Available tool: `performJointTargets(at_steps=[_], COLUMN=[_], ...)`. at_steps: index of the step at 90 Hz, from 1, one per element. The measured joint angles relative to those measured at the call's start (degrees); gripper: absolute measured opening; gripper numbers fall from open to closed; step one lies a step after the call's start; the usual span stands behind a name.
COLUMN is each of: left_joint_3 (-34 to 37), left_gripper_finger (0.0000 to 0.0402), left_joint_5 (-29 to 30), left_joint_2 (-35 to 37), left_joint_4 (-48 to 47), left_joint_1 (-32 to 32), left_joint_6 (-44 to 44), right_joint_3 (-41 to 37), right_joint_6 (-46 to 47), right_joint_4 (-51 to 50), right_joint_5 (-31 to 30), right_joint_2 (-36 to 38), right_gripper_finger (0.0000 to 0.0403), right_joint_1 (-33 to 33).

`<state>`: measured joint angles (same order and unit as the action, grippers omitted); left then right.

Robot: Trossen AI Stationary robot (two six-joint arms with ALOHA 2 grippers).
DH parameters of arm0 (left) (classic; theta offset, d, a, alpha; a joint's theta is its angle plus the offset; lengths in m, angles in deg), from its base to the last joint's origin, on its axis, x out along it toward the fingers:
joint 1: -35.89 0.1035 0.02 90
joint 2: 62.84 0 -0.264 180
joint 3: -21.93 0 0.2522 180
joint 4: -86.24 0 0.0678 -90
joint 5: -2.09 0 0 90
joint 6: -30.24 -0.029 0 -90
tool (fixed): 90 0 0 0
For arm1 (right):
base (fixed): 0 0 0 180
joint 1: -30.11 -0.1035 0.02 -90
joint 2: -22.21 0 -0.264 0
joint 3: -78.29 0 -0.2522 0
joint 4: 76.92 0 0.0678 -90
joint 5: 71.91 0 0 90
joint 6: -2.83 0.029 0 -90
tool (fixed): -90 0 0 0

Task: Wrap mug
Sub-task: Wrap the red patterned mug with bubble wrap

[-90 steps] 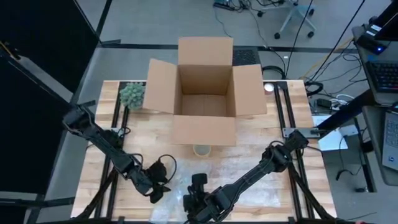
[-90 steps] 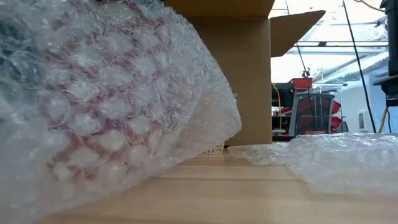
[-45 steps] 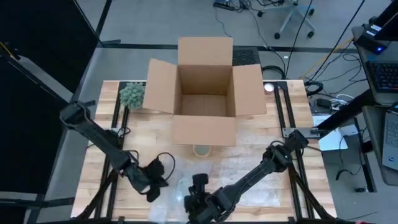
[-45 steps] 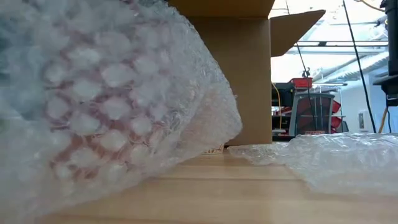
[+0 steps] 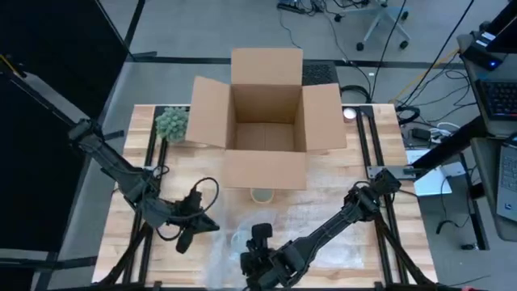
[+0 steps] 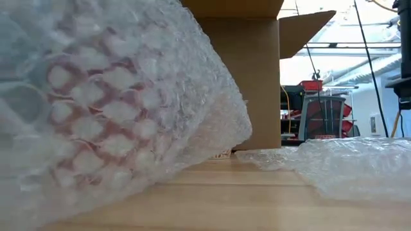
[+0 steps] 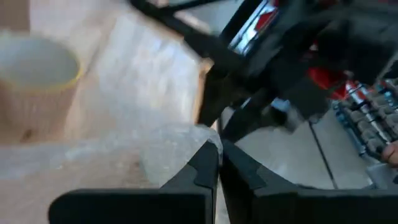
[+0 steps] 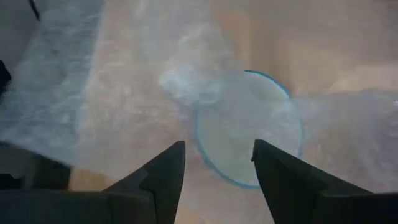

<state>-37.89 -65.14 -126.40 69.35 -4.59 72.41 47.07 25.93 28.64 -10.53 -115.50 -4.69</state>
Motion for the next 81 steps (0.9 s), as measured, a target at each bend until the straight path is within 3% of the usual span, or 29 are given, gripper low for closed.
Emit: performJointTargets(at_steps=[19,37,49,62,81], left_joint_3=[-0.75,-0.73,-0.73,-0.75,-0.75], left_gripper_finger=[0.0,0.0,0.0,0.0,0.0], left_joint_5=[-0.38,-7.93,-9.12,-9.14,-9.14], left_joint_2=[-5.62,-11.71,-10.81,-8.51,-6.78], left_joint_4=[4.0,9.66,9.62,9.75,9.63], left_joint_1=[2.57,5.04,5.26,5.21,5.21], left_joint_6=[-2.65,-4.1,-5.04,-5.82,-7.55], right_joint_3=[0.0,-0.06,0.01,-0.04,-0.04], right_joint_6=[0.0,-0.02,-0.02,-0.18,-1.42], right_joint_4=[0.11,0.29,-0.5,1.35,4.8], right_joint_5=[0.05,0.09,1.24,9.58,5.91], right_joint_2=[-0.01,1.81,2.21,2.4,-0.36], right_gripper_finger=[0.0176,0.0176,0.0176,0.0176,0.0176], right_joint_1=[0.18,0.15,-0.32,-0.56,0.93])
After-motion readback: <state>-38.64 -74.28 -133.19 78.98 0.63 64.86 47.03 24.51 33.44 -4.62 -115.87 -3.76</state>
